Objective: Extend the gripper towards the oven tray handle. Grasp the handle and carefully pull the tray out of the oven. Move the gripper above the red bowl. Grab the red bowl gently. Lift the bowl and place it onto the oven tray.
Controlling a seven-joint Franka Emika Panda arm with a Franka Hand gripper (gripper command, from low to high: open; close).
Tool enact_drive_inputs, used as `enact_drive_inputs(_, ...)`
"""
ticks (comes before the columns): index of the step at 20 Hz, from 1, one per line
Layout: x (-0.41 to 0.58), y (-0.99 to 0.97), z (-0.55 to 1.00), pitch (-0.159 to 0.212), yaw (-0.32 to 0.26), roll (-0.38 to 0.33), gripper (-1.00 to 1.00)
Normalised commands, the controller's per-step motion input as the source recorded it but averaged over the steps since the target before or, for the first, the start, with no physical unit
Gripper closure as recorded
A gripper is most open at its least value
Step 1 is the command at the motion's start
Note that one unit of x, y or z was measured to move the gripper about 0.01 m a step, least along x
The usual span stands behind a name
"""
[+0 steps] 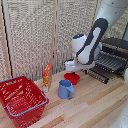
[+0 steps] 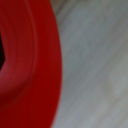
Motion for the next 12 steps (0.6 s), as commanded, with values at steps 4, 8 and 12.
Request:
enact_drive_inputs(4,0.115,-0.03,-0.09,0.022,-0.049,0.027,1.0)
enact_drive_inputs(8,0.0,-0.01,-0.03,0.004,0.02,0.011,1.0)
enact_drive_inputs(12,0.008,0.01,0.0,0.004,0.002,0.002,1.0)
